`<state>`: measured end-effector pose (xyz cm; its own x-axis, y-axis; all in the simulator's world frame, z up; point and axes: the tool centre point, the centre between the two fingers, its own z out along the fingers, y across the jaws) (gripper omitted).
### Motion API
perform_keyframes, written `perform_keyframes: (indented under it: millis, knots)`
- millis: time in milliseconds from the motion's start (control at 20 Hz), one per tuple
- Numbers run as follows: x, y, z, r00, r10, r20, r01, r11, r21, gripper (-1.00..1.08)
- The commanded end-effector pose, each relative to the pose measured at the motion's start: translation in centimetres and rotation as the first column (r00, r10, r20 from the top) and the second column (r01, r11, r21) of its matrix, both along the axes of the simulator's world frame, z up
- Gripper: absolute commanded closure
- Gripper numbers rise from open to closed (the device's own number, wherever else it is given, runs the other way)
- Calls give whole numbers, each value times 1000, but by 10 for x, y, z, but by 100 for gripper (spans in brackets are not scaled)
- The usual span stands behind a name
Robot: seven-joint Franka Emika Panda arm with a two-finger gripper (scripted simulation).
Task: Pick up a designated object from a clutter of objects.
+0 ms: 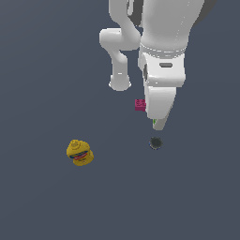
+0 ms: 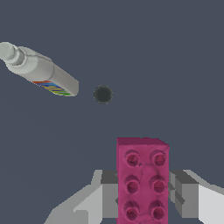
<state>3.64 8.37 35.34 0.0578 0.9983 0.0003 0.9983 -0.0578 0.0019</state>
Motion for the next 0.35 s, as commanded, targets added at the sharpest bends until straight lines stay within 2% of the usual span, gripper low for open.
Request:
perform_keyframes:
  millis: [0, 300]
  knots:
    - [1, 4, 9, 1000, -2, -1, 2, 1000, 0, 108]
    - [3, 9, 16, 1000, -2, -2, 2, 1000, 0, 108]
